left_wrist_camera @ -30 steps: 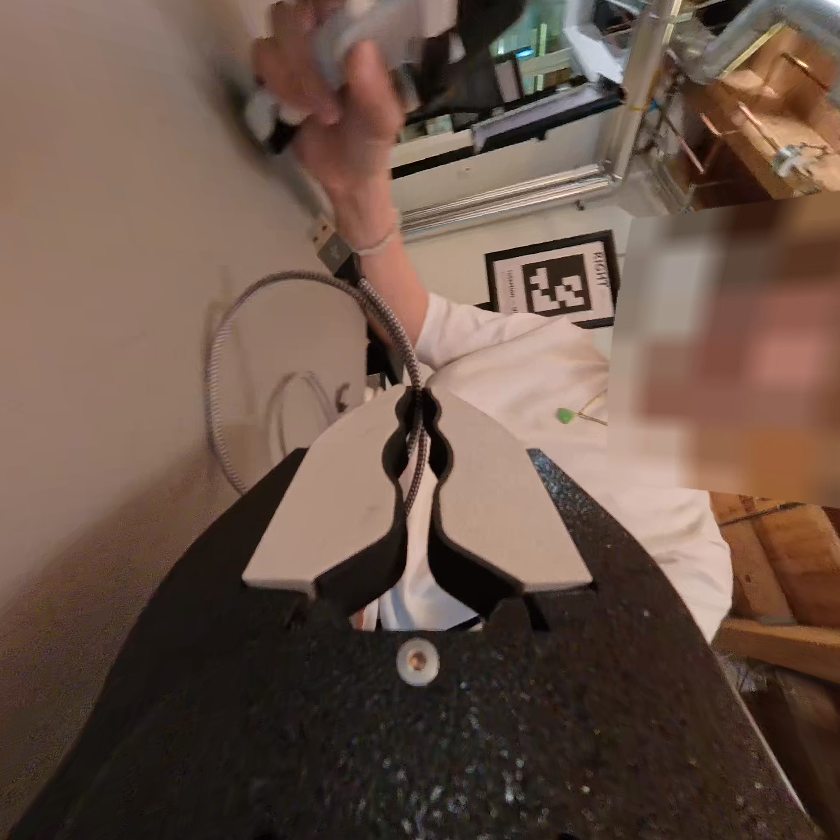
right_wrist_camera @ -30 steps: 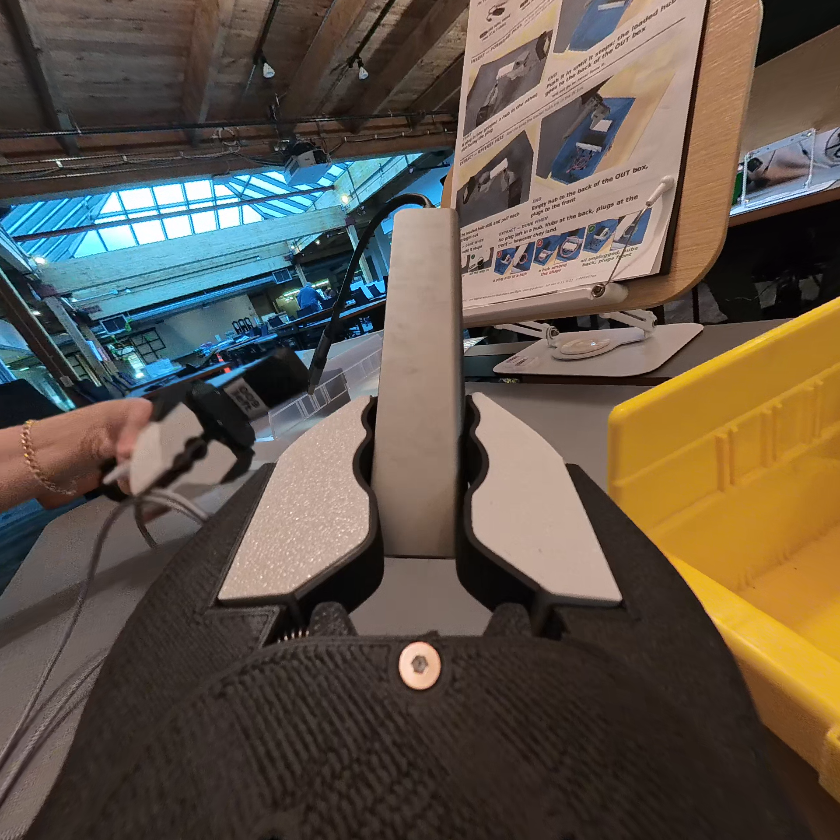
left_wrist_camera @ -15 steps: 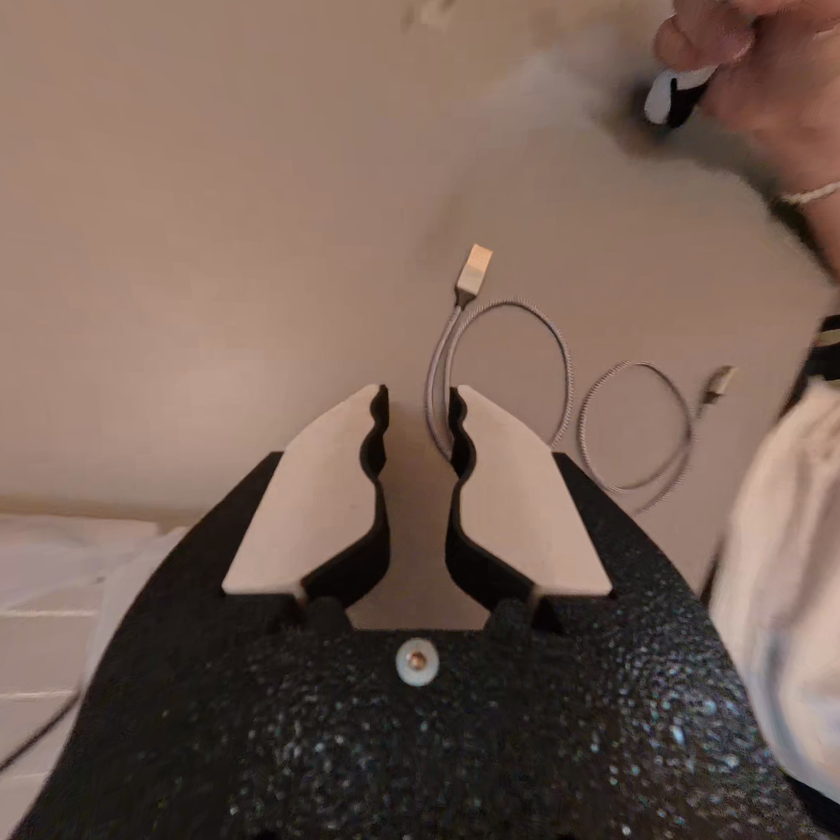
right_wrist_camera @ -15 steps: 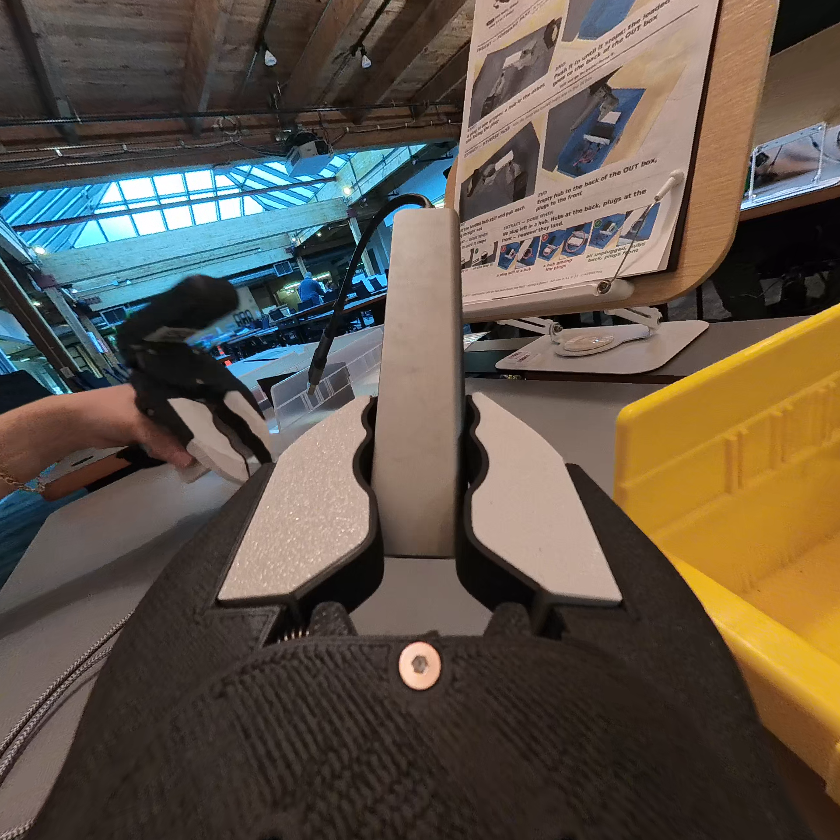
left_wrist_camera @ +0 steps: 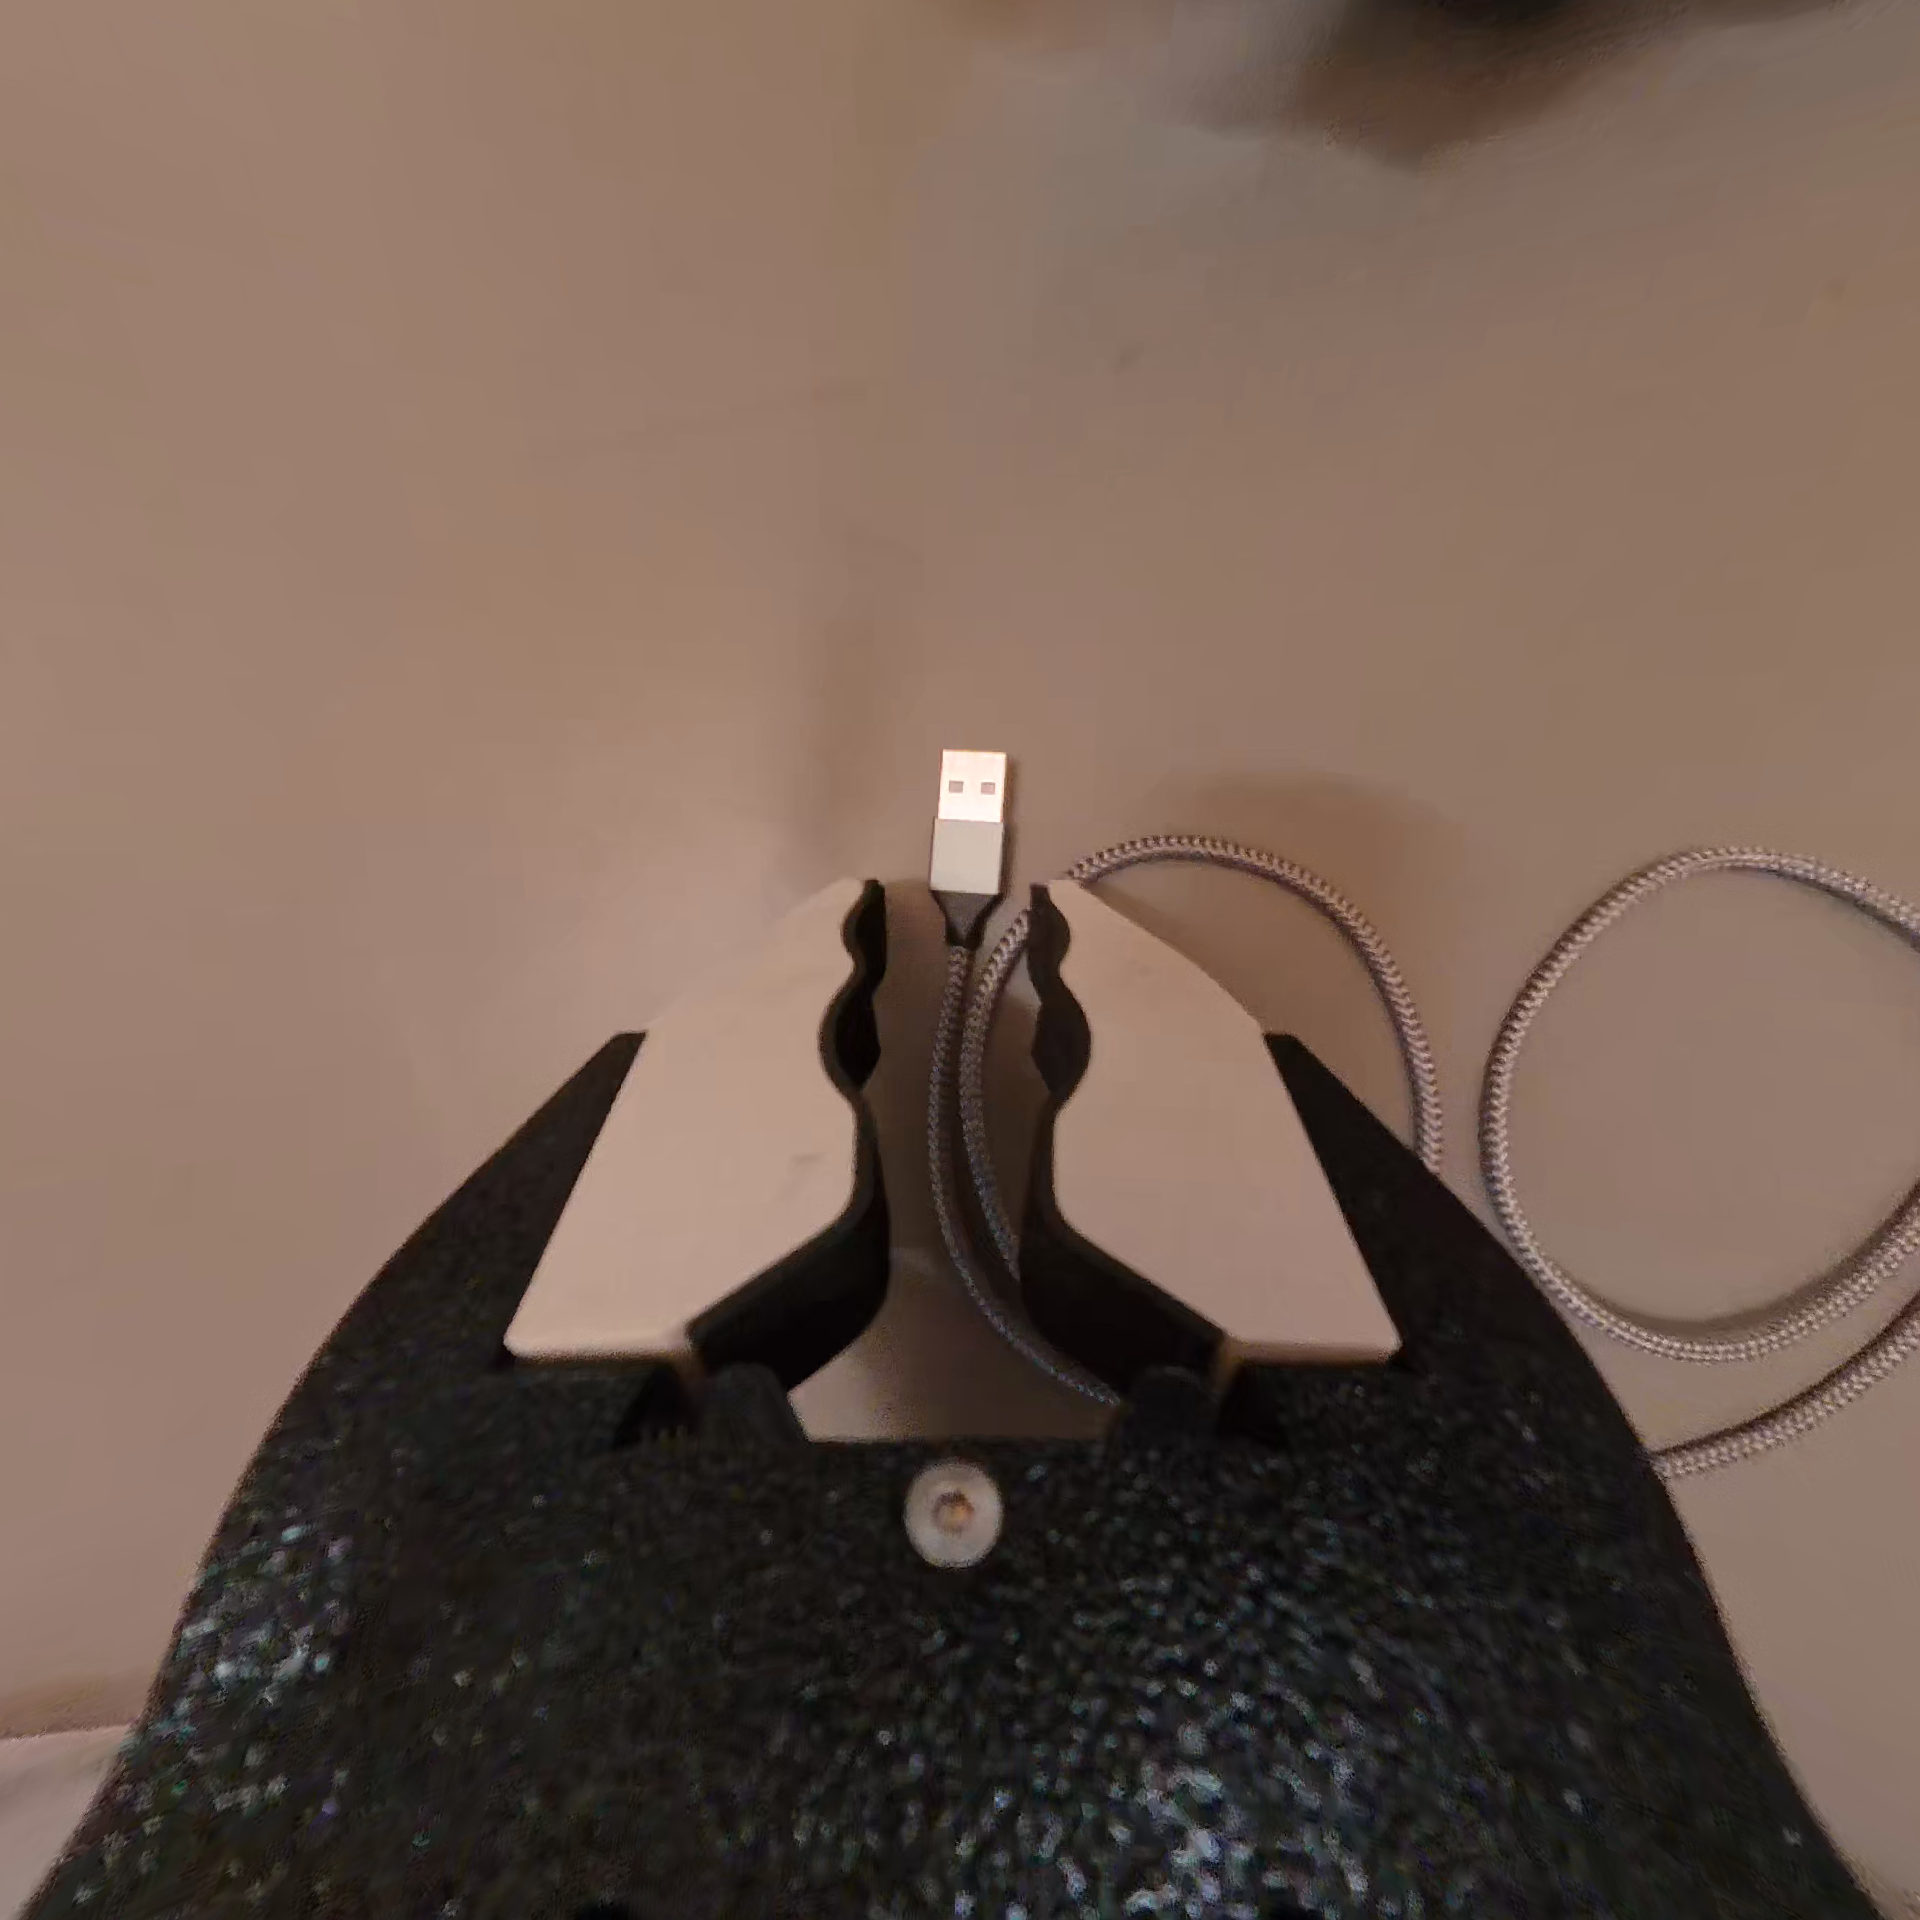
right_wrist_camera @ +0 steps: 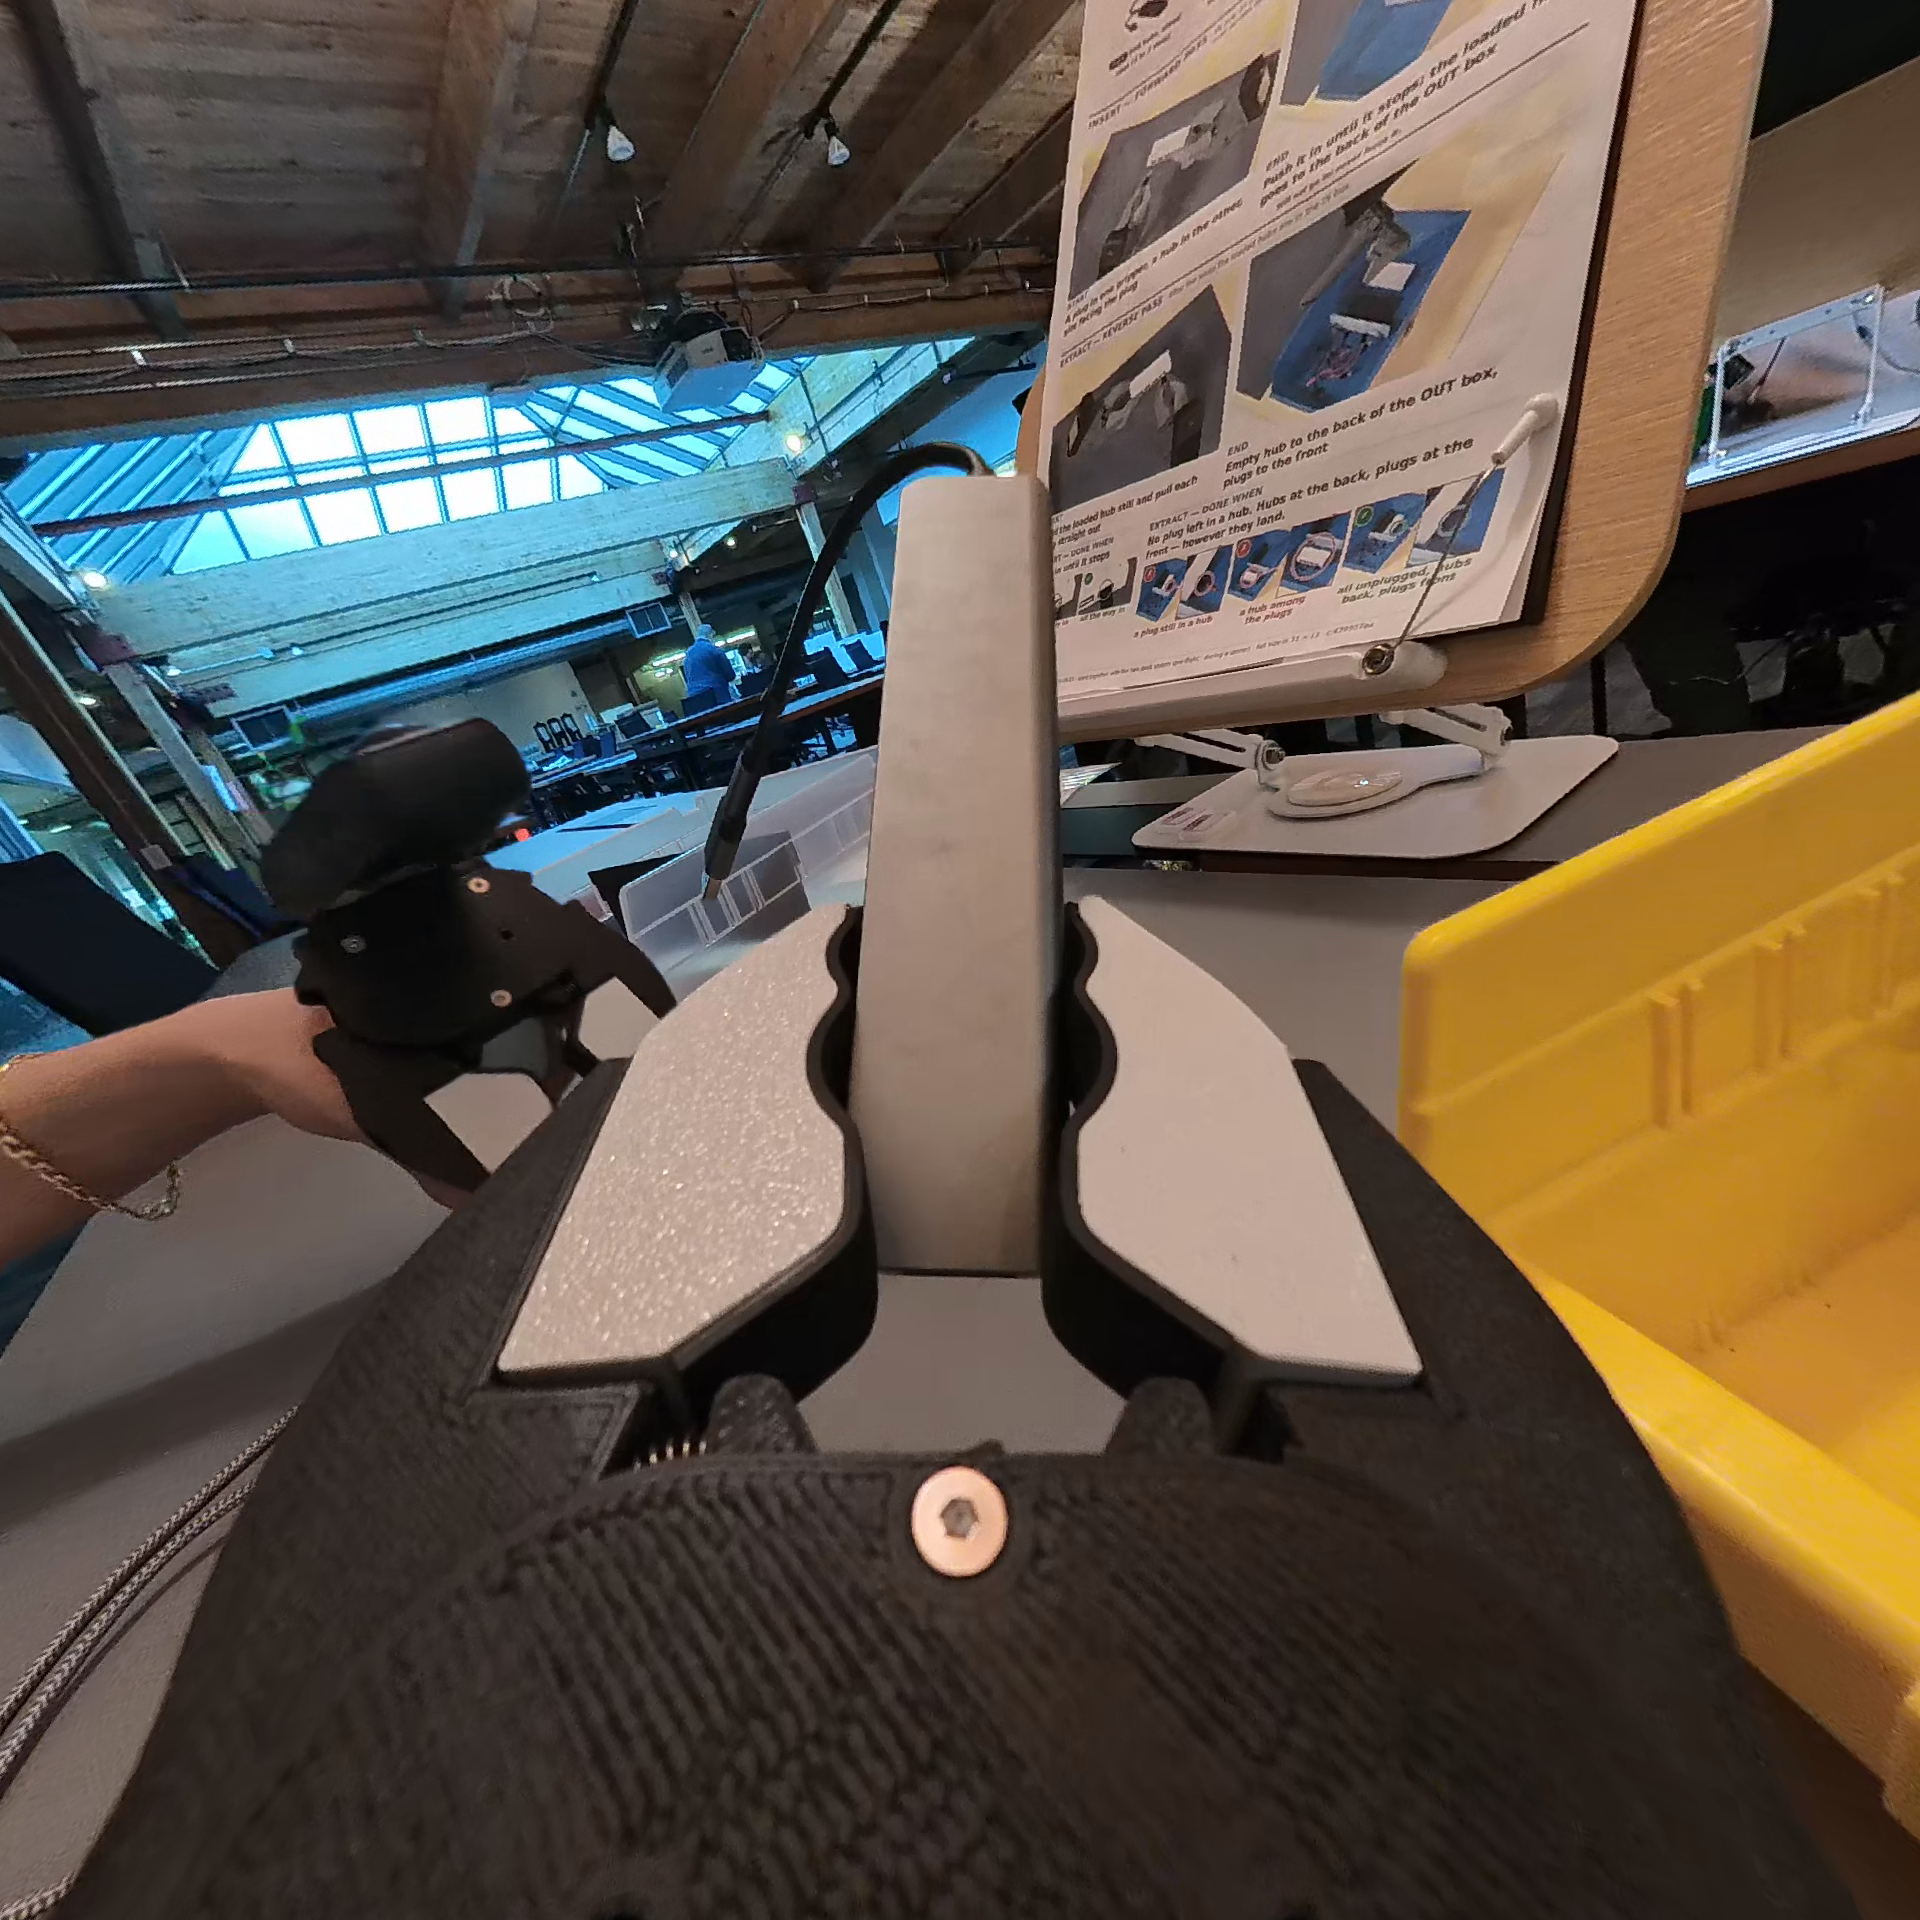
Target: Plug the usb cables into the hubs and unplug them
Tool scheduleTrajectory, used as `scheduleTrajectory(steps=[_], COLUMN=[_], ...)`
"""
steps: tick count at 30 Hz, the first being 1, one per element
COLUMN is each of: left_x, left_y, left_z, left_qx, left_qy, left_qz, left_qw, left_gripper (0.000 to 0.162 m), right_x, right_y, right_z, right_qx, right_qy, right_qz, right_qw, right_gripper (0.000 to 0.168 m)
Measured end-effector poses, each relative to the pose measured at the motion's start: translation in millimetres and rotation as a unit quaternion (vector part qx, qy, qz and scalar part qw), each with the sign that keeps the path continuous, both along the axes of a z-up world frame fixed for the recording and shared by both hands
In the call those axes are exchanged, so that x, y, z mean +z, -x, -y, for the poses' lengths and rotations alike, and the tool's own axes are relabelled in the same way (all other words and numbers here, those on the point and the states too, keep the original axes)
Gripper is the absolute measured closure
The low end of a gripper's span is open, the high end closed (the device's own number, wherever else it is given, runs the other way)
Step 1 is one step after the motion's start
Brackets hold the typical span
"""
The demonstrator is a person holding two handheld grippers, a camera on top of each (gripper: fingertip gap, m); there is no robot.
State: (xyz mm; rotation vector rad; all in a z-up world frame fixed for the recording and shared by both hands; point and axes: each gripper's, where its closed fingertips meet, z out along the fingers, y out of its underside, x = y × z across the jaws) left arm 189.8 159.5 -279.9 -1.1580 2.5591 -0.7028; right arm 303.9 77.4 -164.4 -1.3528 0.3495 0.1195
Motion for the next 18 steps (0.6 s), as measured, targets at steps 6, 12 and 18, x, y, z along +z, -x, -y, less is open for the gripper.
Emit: scheduleTrajectory(steps=[6, 12, 18], left_x=[-5.5, -3.9, -3.5], left_y=[1.1, -2.5, -4.2], left_z=[5.6, 5.3, -3.6], left_qx=[-0.018, 0.044, 0.051], left_qy=[0.019, 0.078, 0.051], left_qz=[-0.008, 0.003, 0.035], left_qw=[1.0, 0.996, 0.997], left_gripper=[0.147, 0.15, 0.148], right_x=[-0.7, -1.0, -1.1], right_y=[3.0, 4.6, 5.6], right_z=[-2.4, -3.4, -3.9], right_qx=[0.003, 0.004, 0.007], right_qy=[0.009, 0.013, 0.014], right_qz=[0.011, 0.018, 0.02], right_qw=[1.0, 1.0, 1.0], right_gripper=[0.132, 0.132, 0.132])
